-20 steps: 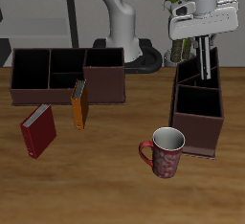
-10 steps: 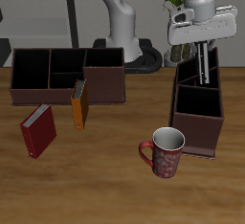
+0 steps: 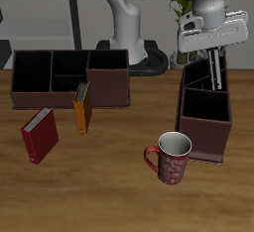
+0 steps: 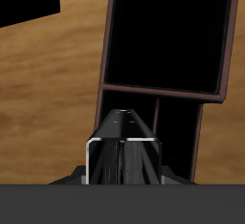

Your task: Place the striped book into the left desk caddy's back compartment

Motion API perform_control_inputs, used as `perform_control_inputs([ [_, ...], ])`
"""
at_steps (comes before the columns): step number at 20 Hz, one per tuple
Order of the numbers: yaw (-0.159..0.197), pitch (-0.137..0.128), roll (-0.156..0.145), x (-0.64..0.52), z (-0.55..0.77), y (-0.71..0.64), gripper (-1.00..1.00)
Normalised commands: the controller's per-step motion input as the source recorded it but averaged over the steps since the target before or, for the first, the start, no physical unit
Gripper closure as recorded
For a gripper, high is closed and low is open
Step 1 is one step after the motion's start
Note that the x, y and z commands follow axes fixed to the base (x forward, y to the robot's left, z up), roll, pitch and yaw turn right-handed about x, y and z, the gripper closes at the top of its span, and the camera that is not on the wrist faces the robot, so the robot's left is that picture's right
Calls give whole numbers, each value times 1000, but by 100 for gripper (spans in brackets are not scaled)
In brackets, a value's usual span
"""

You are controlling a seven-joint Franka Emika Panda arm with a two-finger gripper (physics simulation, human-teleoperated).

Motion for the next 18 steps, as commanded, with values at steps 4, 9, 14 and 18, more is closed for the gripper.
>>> perform_control_inputs([
  [4, 5, 4, 14, -6, -80, 75, 100],
  [9, 6, -5, -3, 33, 7, -24, 100],
  [14, -2, -20, -17, 37, 35, -57, 100],
  [18, 16, -5, 1, 30, -17, -28, 100],
])
